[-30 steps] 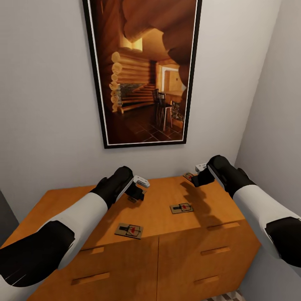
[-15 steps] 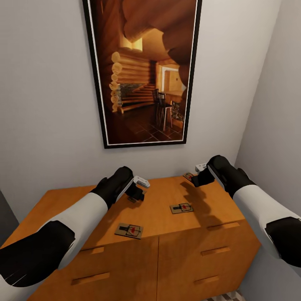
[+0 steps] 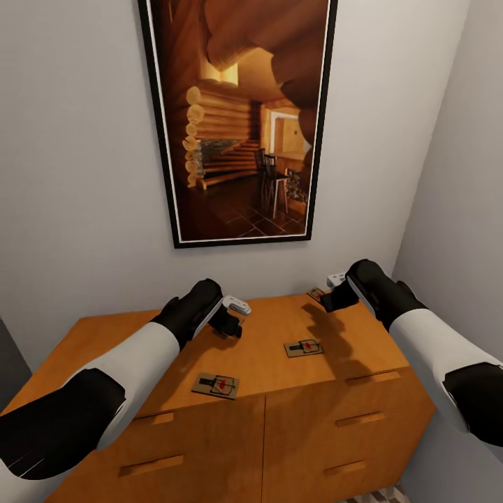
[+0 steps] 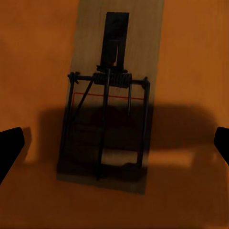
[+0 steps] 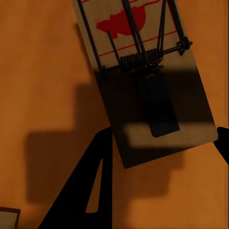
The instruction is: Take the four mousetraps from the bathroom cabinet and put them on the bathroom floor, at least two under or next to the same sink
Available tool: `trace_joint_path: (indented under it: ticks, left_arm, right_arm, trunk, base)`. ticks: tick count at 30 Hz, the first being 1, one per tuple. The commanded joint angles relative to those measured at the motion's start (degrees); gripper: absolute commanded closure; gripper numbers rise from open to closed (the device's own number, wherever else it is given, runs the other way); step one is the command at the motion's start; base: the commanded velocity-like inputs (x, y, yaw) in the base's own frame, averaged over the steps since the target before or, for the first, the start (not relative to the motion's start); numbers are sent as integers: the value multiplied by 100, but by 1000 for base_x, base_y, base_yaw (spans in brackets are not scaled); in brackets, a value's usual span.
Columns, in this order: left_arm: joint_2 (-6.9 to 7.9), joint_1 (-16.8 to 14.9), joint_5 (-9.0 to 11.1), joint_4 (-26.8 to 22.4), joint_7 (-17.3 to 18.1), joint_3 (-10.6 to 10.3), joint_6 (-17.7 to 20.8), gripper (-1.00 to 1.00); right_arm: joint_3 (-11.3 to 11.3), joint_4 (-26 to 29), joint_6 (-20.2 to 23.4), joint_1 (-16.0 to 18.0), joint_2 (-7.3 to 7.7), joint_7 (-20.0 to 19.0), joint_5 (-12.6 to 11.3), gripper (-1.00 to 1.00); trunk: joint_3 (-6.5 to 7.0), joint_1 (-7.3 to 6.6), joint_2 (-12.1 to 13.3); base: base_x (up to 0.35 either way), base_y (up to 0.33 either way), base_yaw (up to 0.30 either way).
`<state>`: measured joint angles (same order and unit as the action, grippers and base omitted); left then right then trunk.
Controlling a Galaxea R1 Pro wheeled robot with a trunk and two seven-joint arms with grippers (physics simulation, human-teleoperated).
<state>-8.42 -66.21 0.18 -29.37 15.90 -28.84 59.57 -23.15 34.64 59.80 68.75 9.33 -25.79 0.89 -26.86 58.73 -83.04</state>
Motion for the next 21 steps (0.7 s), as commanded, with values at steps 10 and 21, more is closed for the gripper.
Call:
trace_joint_path:
  ticks: [10, 21]
  left_arm:
    - [6, -6, -4, 172, 23, -25, -8, -100]
    - [37, -6, -17, 269, 26, -26, -13, -100]
  right_arm:
    - [-32, 8, 20, 5, 8, 3, -1, 100]
    - [-32, -117, 20, 4, 8, 9, -2, 100]
  trunk:
    - [-7, 0, -4]
    - [-7, 0, -4]
  base:
    - [0, 0, 0]
    - [0, 0, 0]
